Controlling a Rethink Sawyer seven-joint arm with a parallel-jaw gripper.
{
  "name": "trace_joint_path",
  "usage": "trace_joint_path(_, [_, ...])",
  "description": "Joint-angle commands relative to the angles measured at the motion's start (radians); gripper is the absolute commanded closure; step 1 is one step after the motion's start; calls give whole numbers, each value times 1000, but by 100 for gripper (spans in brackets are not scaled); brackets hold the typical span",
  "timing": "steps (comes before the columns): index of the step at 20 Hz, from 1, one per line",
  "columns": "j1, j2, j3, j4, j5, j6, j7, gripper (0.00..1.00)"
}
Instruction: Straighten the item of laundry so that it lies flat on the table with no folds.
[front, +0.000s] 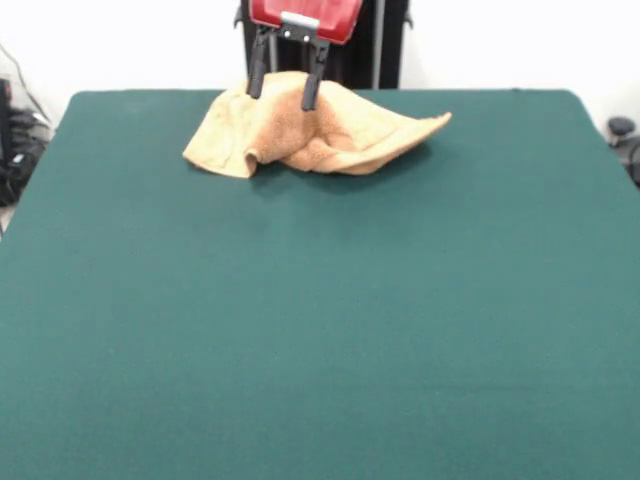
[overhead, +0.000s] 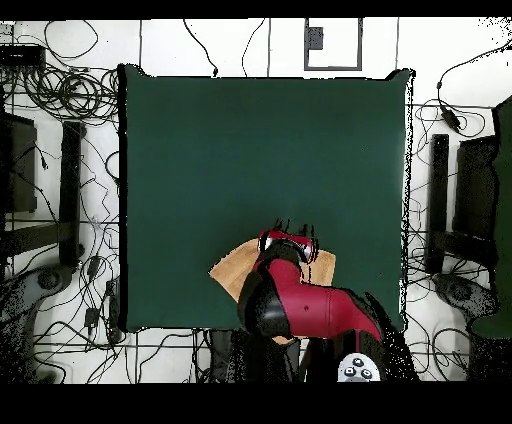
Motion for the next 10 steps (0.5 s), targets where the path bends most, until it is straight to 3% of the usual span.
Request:
trace_joint_path(1, [-303,-90,354,104,-136,106,90,0])
trace_joint_path(10, [-332,-76,379,137,-104,147,106,0])
